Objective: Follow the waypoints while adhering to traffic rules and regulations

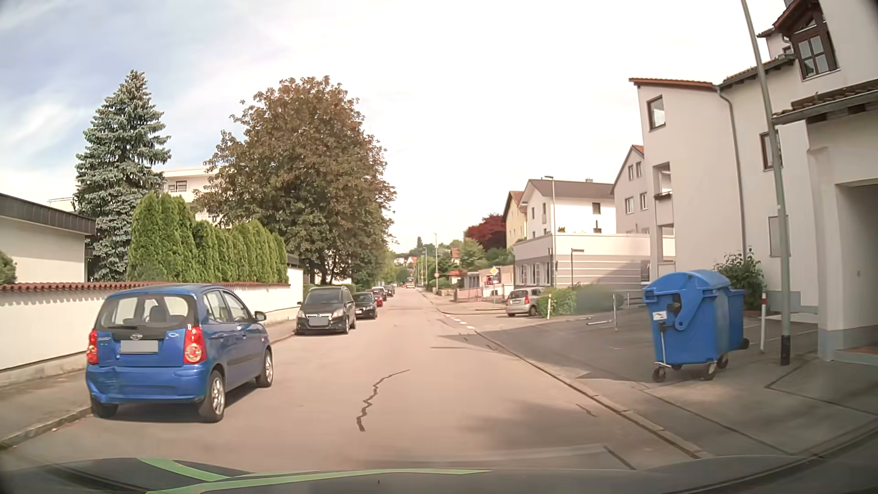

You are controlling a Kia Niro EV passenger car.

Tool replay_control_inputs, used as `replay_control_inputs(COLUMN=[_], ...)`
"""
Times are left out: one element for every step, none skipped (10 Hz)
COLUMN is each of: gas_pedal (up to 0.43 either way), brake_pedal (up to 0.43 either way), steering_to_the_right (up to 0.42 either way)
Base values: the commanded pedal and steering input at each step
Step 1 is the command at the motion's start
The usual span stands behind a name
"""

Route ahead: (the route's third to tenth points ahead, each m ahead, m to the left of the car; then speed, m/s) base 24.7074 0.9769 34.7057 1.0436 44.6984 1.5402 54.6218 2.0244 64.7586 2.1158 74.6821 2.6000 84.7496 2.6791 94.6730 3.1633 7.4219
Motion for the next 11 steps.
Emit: replay_control_inputs(gas_pedal=[0.0, 0.0, 0.0, 0.0, 0.0, 0.0, 0.0, 0.0, 0.008, 0.008, 0.02], brake_pedal=[0.0, 0.0, 0.0, 0.0, 0.0, 0.0, 0.0, 0.0, 0.0, 0.0, 0.0], steering_to_the_right=[-0.016, -0.016, -0.017, -0.017, -0.017, -0.015, -0.015, -0.015, -0.016, -0.014, -0.011])
